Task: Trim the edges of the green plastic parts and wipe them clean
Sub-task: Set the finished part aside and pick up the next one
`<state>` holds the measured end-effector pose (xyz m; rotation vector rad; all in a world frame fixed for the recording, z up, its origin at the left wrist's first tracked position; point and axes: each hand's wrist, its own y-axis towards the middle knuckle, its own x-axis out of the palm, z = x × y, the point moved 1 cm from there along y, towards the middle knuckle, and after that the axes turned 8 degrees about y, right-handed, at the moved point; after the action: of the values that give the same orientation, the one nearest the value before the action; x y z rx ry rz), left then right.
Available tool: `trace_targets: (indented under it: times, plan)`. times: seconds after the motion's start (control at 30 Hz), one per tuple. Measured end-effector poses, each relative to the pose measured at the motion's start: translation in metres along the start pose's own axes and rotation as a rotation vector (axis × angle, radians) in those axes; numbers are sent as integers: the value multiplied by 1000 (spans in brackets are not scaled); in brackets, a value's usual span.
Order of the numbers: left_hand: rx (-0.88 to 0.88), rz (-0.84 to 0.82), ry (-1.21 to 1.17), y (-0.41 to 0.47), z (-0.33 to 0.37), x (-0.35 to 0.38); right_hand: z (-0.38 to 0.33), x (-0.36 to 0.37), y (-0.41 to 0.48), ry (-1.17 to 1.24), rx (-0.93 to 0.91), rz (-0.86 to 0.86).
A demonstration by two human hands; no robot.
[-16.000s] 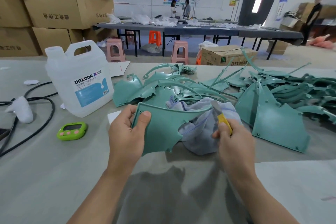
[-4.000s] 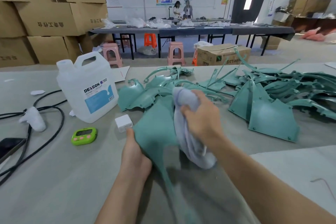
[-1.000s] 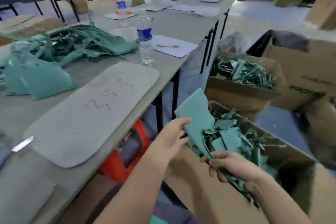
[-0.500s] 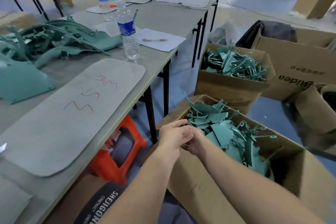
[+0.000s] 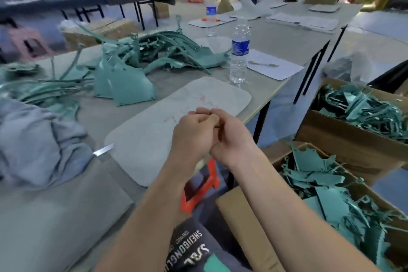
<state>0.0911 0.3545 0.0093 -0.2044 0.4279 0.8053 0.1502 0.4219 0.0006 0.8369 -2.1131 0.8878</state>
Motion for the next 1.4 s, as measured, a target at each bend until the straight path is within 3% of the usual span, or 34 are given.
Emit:
trace_targets:
  times: [0.17, 0.43, 0.5, 0.57, 0.7, 0.8, 0.9, 1.0, 1.1, 1.2, 1.33, 1.4]
  plan:
    - [-71, 197, -251, 7, -44, -106, 56, 69, 29, -34, 137, -161]
    - [-240, 855, 33, -19, -138, -256, 157, 149, 82, -191, 373, -355]
    - [-288, 954, 62, -25, -154, -287, 183, 172, 89, -257, 390, -386]
    - [-337, 958, 143, -29, -164, -300, 198, 185, 97, -407, 245, -376]
    - [-456, 1106, 378, -27, -182, -325, 226, 211, 116, -1140, -444, -350]
    - [-330, 1090, 348, -14, -203, -333, 238, 235, 129, -1376, -778, -421]
    - [-278, 1063, 223, -2, -217, -336, 249, 268, 146, -1448, -928, -471]
    - [-240, 1023, 278, 7, -224, -347, 261, 299, 161, -1589, -808, -498]
    - [-229, 868, 430, 18, -237, -355, 280, 324, 174, -1720, -746, -662]
    - [-264, 664, 525, 24, -250, -353, 308, 342, 175, -1812, -873, -868]
    - [-274, 689, 557, 27, -251, -355, 333, 343, 181, -1921, -889, -872]
    - [-273, 664, 535, 26, -250, -355, 331, 347, 182, -1929, -981, -839]
